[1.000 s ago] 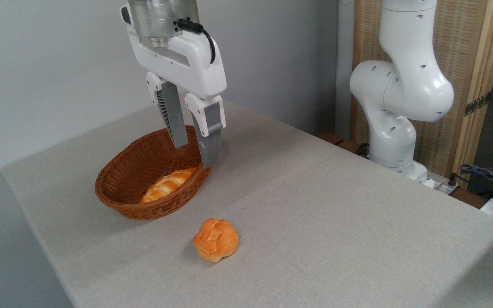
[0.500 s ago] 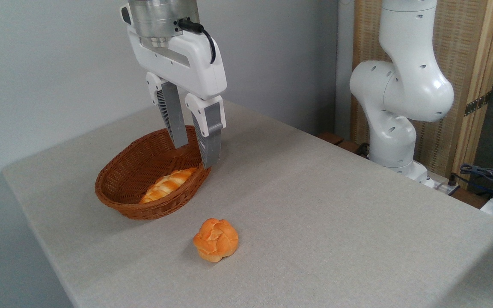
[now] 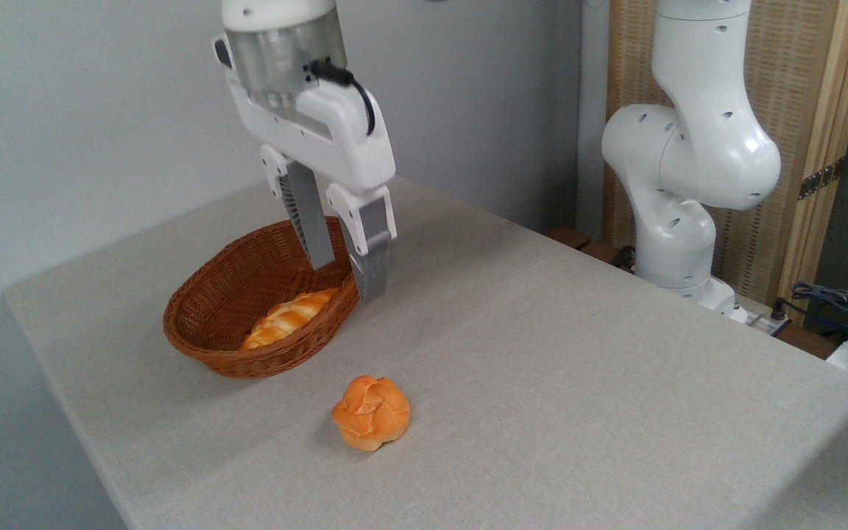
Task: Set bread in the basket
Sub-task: 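Move the gripper down over the orange bun on the table, then close the gripper on the orange bun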
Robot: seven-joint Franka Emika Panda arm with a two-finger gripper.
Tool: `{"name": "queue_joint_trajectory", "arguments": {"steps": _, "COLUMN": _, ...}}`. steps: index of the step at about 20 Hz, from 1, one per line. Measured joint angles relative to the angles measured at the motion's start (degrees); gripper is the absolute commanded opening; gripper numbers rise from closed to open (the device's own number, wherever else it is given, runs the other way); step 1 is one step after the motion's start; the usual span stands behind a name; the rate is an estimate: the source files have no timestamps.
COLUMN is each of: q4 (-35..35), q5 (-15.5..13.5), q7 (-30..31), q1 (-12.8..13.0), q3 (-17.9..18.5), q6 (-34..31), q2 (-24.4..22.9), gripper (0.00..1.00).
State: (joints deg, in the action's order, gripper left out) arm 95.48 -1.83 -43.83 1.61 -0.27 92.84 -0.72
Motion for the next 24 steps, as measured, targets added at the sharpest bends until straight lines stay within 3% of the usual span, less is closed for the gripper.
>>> {"name": "queue_joint_trajectory", "arguments": {"steps": 4, "q4": 4.10, "q5": 1.03, "q7": -1.08, "q1": 0.55, "q3": -0.06, "q6": 3.95, "q2": 0.25, "gripper": 1.00}}
{"name": "queue_joint_trajectory", "arguments": {"steps": 10, "q4": 13.42, "q5": 3.36, "q7": -1.09, "q1": 3.37, "q3": -0.15, "q6": 14.13, "q2": 0.94, "gripper": 1.00}}
{"name": "queue_joint_trajectory", "arguments": {"steps": 21, "q4": 20.07, "q5": 8.30, "q7": -1.09, "q1": 3.81, "q3": -0.11, "q6": 23.40, "q2": 3.95, "gripper": 1.00}}
{"name": "queue_joint_trajectory", "arguments": {"steps": 23, "q4": 20.42, "q5": 8.71, "q7": -1.09, "q1": 3.98, "q3": -0.11, "q6": 23.51, "q2": 4.31, "gripper": 0.85}}
{"name": "queue_joint_trajectory", "arguments": {"steps": 24, "q4": 20.48, "q5": 8.87, "q7": -1.09, "q1": 4.05, "q3": -0.11, "q6": 23.53, "q2": 4.41, "gripper": 0.67}}
